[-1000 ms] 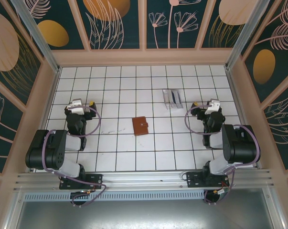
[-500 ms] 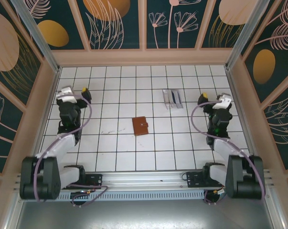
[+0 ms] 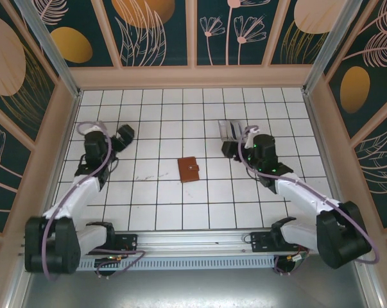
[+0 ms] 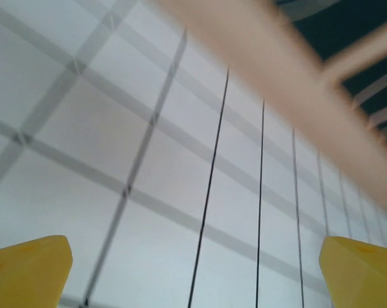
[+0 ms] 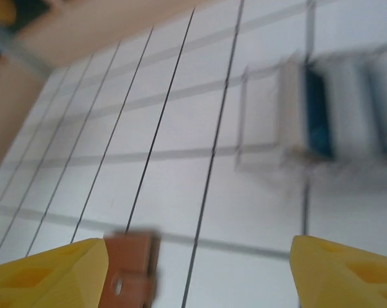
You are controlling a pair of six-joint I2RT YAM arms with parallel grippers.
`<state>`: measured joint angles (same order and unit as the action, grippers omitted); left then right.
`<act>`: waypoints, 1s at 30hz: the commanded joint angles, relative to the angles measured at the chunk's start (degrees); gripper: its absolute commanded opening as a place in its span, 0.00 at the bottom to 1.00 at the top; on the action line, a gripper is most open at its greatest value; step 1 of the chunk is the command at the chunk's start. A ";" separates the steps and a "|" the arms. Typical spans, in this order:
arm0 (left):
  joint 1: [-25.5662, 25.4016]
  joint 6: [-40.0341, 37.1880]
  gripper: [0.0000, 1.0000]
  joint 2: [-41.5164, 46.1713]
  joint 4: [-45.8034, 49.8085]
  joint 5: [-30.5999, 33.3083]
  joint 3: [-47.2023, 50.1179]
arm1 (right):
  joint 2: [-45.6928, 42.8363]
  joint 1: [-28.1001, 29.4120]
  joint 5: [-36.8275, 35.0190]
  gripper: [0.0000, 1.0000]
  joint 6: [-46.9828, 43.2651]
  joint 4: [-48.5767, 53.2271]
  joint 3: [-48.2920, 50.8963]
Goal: Put the credit cards into the card holder
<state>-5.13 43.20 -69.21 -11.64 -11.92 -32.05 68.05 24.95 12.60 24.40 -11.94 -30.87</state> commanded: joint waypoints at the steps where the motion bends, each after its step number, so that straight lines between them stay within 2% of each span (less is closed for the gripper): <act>1: -6.89 0.06 0.99 -6.43 6.08 -17.27 -4.27 | 4.83 2.33 10.60 0.65 3.54 4.62 -1.09; 2: -8.36 -0.33 0.99 -8.42 6.97 -19.04 -5.03 | 6.30 2.78 12.27 0.64 4.01 4.80 -1.72; 4: -10.80 -0.65 0.92 -12.23 7.60 -22.94 -5.96 | 9.71 3.47 15.98 0.58 4.27 5.98 -3.84; 7: -12.79 -3.04 0.85 -16.26 11.16 -26.39 -7.63 | 14.74 3.79 20.34 0.57 3.52 9.42 -8.03; 10: -14.11 -6.52 0.70 -21.25 14.63 -30.48 -9.97 | 19.01 4.81 22.78 0.51 3.37 9.77 -10.17; 12: -14.99 -7.48 0.62 -23.83 16.16 -31.46 -11.91 | 20.37 5.77 22.58 0.50 4.41 8.42 -10.50; 16: -16.82 -7.08 0.51 -25.89 16.97 -31.12 -13.71 | 23.05 7.39 22.14 0.47 6.54 5.98 -10.72; 18: -17.18 -6.08 0.41 -27.29 16.88 -30.73 -14.16 | 24.49 8.38 20.56 0.43 6.99 6.39 -11.39; 22: -17.37 -6.43 0.40 -31.43 17.20 -29.06 -15.09 | 26.53 10.11 19.28 0.40 9.05 3.17 -11.05; 27: -17.37 -9.34 0.38 -35.80 21.19 -23.94 -17.08 | 29.08 11.75 19.10 0.30 9.60 2.36 -12.55; 30: -17.48 -6.60 0.30 -37.35 15.86 -29.00 -16.21 | 30.00 12.05 19.82 0.26 10.39 1.35 -12.66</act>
<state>-22.17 36.23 -103.18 5.96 -39.99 -48.66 96.77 36.36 32.45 33.36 -7.99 -41.87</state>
